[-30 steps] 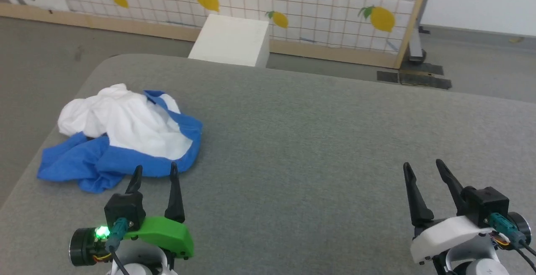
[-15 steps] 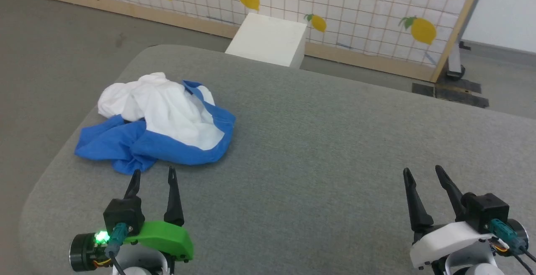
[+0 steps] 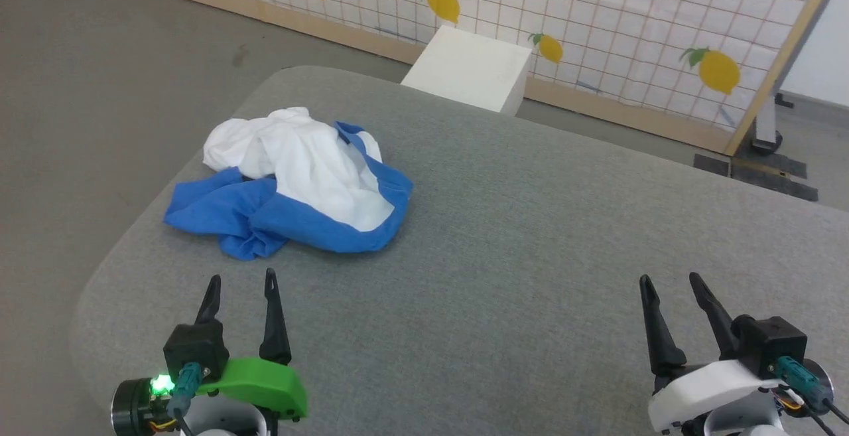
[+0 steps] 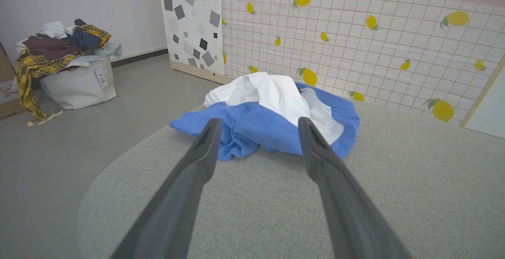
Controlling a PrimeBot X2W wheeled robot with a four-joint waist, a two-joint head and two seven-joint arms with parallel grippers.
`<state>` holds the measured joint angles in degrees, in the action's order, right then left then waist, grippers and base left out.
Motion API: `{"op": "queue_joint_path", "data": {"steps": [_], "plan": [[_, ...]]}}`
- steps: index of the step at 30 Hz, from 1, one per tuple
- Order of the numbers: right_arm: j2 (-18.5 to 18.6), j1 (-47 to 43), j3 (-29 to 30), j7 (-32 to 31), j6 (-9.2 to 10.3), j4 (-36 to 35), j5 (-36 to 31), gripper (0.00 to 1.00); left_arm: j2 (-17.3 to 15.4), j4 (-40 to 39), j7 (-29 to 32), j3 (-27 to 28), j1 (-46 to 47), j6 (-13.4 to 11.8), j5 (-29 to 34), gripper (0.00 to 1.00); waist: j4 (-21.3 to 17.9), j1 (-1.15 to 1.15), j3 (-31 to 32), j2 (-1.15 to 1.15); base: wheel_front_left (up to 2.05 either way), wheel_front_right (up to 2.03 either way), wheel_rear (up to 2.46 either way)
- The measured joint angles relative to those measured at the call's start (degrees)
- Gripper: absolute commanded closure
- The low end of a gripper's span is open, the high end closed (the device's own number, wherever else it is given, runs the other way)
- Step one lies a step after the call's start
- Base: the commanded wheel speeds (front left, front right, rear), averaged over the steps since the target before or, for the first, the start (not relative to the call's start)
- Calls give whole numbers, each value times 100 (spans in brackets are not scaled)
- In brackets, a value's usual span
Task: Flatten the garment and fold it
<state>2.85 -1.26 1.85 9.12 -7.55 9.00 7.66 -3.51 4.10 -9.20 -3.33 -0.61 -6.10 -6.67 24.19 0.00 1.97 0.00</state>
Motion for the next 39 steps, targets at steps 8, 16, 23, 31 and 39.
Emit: {"op": "queue_joint_path", "data": {"steps": [8,16,23,31,39], "plan": [[0,-4,-4,99,0,124,60,0,-1,38,-102,-32,-58,-59,-151,0,225,0,31,0,0,0,0],[-1,-8,-2,181,0,234,100,0,0,57,-185,-66,-63,-141,-242,0,412,0,17,0,0,0,0],[-1,-8,1,279,0,353,101,0,5,65,-277,-92,-44,-181,-426,0,461,0,-52,0,0,0,0],[-2,-4,68,255,0,336,15,0,-16,735,-182,-32,1141,-1,-839,0,375,0,-213,0,0,0,0],[-2,-3,279,-98,0,-138,-339,0,-286,2475,1111,145,3230,226,-1512,0,85,0,-608,0,0,0,0]]}}
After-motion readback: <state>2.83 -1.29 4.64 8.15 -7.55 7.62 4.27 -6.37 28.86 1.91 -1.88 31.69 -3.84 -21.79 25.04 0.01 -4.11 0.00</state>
